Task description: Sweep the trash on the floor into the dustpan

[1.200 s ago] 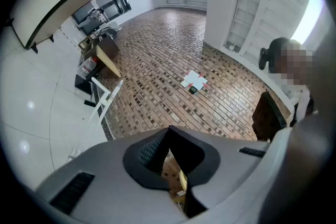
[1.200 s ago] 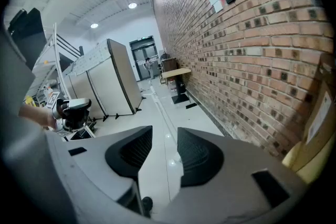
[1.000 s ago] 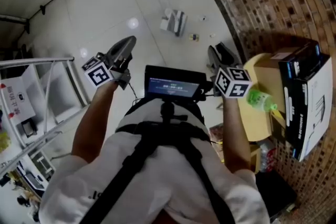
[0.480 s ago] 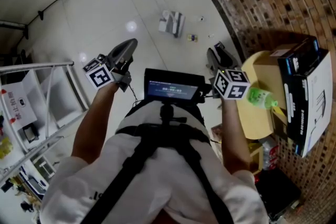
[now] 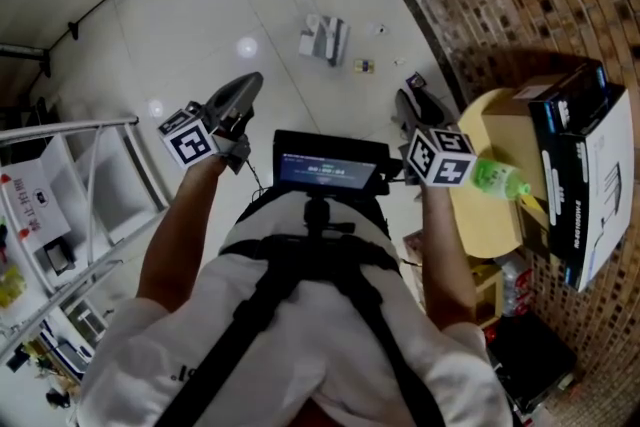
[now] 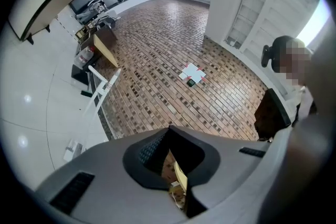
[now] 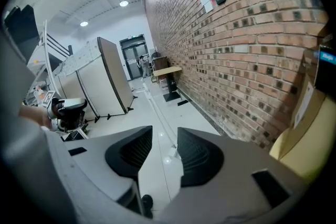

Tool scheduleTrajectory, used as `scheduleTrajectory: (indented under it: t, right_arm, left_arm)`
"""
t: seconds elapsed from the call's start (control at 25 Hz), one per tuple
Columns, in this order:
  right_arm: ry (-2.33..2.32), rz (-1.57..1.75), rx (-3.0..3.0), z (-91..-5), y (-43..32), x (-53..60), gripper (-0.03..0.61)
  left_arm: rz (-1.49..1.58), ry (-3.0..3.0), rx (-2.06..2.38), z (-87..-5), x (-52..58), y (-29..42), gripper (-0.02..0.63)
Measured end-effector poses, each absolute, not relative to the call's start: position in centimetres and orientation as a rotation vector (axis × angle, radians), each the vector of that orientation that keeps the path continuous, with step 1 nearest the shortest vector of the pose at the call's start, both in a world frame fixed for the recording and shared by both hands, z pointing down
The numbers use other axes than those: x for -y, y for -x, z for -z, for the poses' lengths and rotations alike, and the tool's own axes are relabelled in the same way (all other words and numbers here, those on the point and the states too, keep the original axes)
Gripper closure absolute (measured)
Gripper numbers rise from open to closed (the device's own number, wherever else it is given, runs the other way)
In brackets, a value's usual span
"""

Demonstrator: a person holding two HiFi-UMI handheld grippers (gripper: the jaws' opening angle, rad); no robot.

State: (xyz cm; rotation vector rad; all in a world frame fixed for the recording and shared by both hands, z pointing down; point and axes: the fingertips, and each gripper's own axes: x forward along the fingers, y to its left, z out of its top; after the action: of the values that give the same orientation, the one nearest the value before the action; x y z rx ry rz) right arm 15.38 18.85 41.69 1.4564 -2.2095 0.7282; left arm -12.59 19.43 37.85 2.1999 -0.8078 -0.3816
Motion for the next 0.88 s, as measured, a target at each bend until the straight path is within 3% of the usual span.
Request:
scheduleTrajectory:
  t: [0.88]
  right_arm:
    - [-1.479, -0.627, 2.192, -40.2, -10.0, -17.5, 0.417]
  left_arm:
    - [0.418, -2.157, 0.753, -38.2, -16.5, 16.4, 0.612]
